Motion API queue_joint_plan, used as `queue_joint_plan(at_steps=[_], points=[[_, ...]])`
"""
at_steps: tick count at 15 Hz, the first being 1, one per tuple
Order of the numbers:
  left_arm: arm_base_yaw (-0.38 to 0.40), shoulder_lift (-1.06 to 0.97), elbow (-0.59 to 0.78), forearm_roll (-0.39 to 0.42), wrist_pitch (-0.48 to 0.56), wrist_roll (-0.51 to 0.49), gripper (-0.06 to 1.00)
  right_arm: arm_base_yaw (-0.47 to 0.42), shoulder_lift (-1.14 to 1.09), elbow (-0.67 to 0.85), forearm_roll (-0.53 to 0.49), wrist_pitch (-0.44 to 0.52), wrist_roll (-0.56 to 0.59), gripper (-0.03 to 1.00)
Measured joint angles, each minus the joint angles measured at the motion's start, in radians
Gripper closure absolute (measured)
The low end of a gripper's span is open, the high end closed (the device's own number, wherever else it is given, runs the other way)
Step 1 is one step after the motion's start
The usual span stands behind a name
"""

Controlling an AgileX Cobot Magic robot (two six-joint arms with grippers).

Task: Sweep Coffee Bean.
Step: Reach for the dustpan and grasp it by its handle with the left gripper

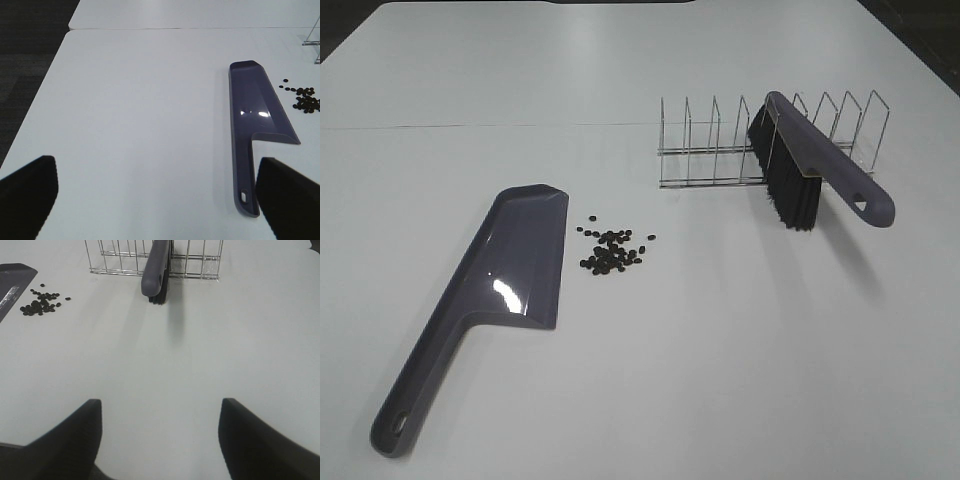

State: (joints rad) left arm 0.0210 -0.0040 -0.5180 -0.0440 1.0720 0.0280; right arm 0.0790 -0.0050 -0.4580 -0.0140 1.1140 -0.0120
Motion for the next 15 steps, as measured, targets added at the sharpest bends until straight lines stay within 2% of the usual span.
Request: queue_joint_plan(at_steps=[15], points=[[0.000, 0.000, 0.000, 0.000, 0.000, 0.000, -0.05, 0.000, 0.000, 0.000, 0.000, 0.000, 0.000, 0.35]])
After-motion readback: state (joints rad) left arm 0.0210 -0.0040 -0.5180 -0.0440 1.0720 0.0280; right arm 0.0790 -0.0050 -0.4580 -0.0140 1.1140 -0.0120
